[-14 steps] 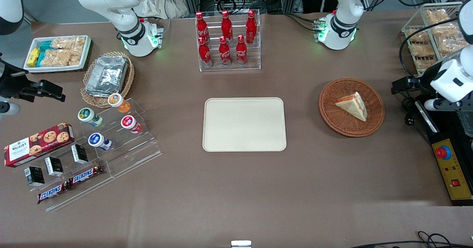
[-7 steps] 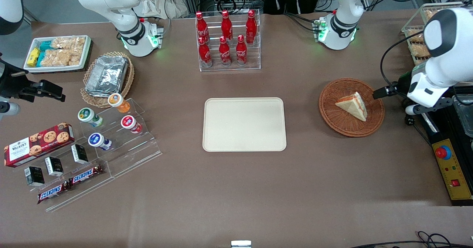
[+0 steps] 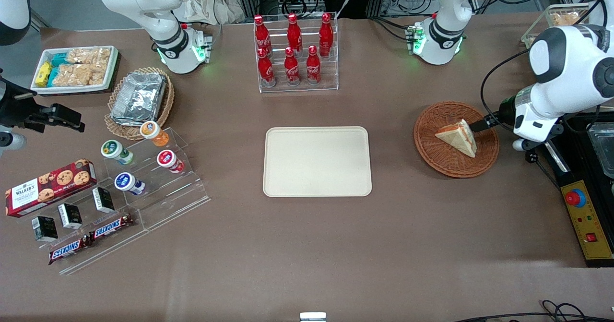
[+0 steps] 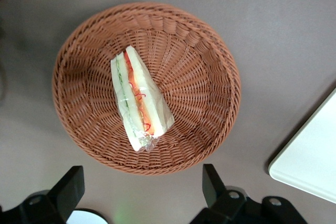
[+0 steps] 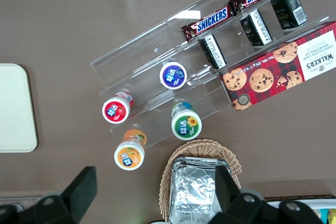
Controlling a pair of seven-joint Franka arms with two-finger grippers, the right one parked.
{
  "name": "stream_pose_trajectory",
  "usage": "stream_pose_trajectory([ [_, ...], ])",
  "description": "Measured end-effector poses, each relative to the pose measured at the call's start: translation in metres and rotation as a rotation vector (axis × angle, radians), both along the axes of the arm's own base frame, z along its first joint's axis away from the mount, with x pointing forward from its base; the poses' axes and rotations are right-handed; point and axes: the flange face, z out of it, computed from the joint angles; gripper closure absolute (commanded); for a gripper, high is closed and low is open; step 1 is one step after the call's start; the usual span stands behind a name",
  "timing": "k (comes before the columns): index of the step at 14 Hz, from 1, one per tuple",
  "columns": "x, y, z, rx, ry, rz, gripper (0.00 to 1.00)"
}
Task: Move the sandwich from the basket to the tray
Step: 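Move the open left gripper over the wrapped sandwich in the wicker basket, then lower the left gripper and close it on the sandwich's crust edge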
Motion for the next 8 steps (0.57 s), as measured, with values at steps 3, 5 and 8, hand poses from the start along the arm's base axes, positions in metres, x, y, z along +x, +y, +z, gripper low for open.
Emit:
stream_pose_trajectory([
  [3,-0.01,0.004,-0.026,-0.039,0.019,0.091,0.0],
  [5,-0.014,0.015,-0.043,-0.059,0.053,0.188,0.0],
  [8,-0.014,0.029,-0.072,-0.11,0.108,0.315,0.0],
])
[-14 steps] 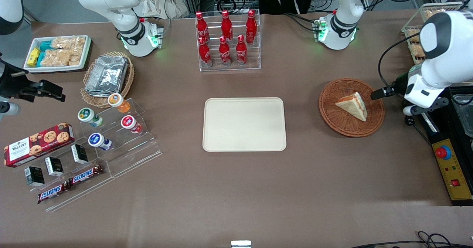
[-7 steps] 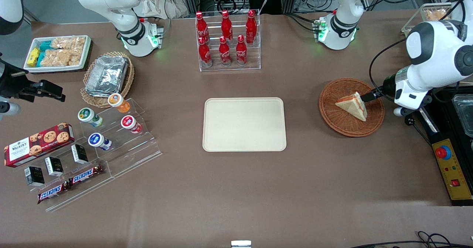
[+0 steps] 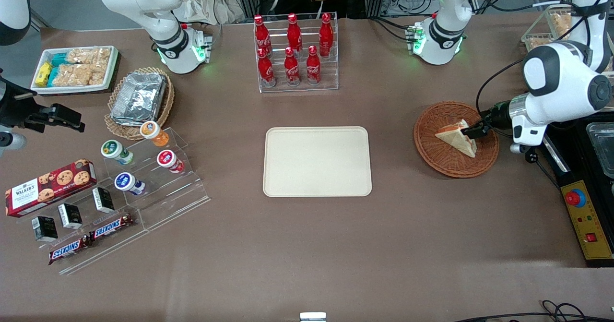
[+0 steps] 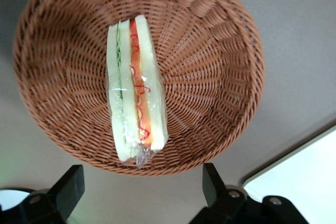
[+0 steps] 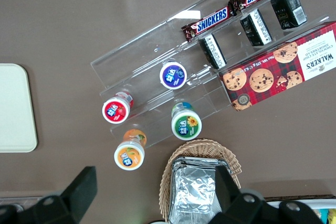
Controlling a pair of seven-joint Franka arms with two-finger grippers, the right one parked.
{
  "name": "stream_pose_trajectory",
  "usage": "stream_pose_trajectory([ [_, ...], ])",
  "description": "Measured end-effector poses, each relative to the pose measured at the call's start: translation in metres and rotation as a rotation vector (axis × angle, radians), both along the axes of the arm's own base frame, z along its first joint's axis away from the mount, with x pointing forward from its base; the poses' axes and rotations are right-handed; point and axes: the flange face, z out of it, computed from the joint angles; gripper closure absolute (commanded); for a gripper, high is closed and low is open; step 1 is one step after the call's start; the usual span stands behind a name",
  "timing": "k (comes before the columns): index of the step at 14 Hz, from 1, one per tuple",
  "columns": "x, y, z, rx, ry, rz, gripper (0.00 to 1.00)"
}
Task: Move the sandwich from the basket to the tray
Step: 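Lower the left gripper and close it on the sandwich's crust edge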
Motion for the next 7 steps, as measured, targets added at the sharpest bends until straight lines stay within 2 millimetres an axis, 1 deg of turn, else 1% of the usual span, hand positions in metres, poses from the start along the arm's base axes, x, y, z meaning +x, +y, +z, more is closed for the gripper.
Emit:
stream_pose_trajectory([
  [2,0.001,0.007,-0.021,-0.036,0.025,0.067,0.0],
  [7,0.003,0.006,-0.063,-0.066,0.074,0.175,0.0],
])
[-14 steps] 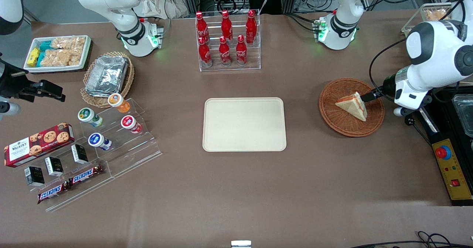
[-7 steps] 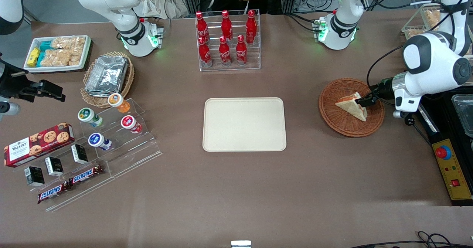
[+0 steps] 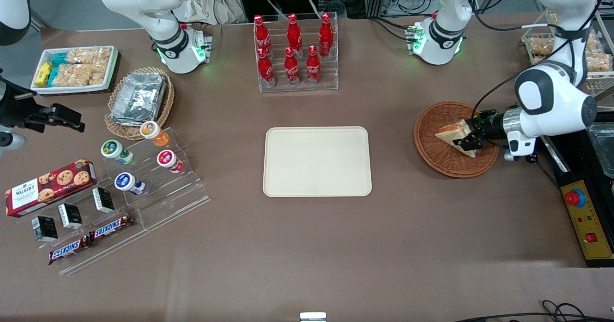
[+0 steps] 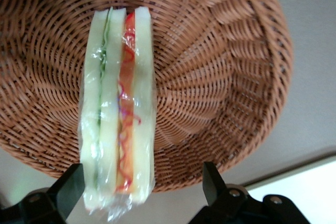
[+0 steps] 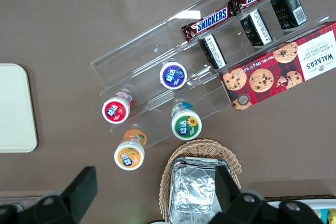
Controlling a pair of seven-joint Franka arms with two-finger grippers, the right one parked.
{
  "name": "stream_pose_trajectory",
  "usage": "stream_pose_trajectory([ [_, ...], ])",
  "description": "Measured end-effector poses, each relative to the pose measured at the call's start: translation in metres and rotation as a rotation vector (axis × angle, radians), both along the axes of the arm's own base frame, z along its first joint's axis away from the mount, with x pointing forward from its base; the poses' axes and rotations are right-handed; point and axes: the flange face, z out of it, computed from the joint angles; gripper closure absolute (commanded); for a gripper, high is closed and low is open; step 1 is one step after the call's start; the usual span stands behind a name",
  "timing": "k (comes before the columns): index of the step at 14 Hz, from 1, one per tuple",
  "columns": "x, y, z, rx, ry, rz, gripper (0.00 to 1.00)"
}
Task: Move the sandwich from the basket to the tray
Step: 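Lower the left gripper and close it on the sandwich's crust edge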
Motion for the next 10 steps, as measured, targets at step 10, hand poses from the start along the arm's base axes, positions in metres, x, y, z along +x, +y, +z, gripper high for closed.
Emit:
stream_pose_trajectory([
  [10,0.009,-0.004,-0.009,0.024,0.046,0.083,0.0],
])
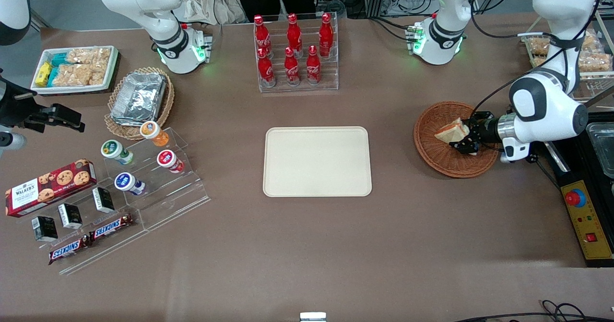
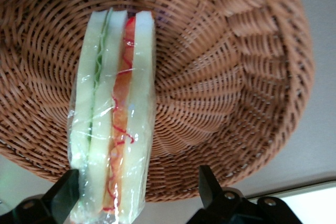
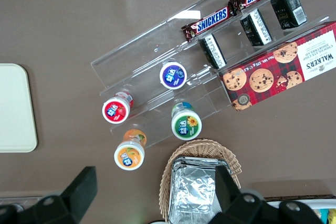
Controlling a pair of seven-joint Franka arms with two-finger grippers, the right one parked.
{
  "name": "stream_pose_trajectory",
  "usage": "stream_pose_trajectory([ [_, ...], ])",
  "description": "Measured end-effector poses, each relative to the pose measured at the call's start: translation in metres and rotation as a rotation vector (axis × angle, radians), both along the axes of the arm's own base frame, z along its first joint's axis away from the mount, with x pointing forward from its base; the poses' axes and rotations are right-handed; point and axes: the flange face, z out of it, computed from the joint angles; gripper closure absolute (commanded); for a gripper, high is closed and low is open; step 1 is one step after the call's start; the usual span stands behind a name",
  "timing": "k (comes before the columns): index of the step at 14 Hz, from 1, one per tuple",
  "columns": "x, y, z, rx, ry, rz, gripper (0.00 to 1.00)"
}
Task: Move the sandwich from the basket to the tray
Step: 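Lower the left gripper and close it on the sandwich's crust edge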
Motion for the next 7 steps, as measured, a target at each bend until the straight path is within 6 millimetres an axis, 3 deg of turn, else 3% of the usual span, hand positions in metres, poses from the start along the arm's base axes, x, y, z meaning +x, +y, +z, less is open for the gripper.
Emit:
stream_pose_trajectory([
  [7,-0.004,0.0013,0.0048,0.003,0.041,-0.031,0.0],
])
